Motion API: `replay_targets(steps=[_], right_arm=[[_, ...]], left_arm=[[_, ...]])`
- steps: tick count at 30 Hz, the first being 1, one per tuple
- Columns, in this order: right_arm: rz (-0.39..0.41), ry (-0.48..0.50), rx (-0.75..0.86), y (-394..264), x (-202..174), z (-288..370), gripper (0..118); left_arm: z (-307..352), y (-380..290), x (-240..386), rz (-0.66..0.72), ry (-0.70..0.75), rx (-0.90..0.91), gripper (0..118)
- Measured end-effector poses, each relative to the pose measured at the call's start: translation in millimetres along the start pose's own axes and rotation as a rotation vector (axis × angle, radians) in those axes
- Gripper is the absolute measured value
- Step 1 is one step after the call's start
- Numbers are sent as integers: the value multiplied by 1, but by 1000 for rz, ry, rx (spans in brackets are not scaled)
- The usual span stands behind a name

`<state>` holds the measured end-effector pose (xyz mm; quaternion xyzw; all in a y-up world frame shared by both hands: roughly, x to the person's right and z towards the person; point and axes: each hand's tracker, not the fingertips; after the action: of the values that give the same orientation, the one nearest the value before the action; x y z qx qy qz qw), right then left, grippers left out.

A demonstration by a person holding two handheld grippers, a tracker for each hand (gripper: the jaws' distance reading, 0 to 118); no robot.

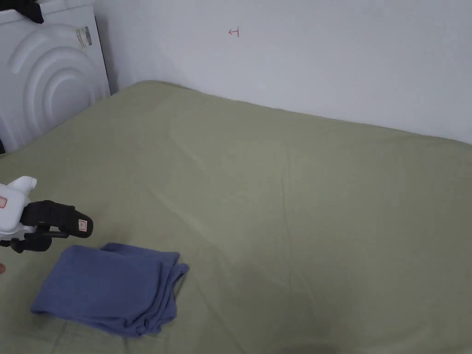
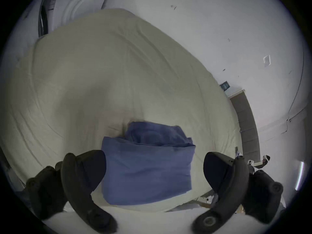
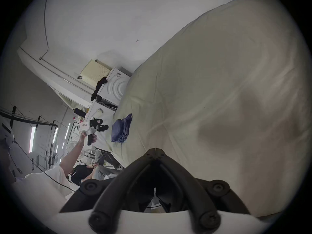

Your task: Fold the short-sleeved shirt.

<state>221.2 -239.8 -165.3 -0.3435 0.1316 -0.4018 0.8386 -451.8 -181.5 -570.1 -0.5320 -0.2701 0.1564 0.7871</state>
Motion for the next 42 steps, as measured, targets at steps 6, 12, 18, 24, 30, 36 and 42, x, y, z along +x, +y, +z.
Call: replay_targets(steps=[6,12,18,24,30,36,42], right_arm=[[95,-4,73,12,-20,25,2],[309,-232,312,18,-81,58,2],[555,-542,616,16,-143,81,2],[758,-769,811,13,-178,91,2],[713,-743,832,16,-181,105,2],[724,-752,836,16,-178,112,2],[709,-743,845,17,-177,116,2]], left_arm=[[9,-37,83,-93,-25,93,116],[-18,-103,235,-239,-20,297,0],[-37,-172,383,-464,45,573,0],[-37,-215,459,-585,135,833,0],[-37,-220,478,-632,159,857,0],[-32,-218,478,-619,173,864,0],[-28,-216,482,-613,187,882,0]])
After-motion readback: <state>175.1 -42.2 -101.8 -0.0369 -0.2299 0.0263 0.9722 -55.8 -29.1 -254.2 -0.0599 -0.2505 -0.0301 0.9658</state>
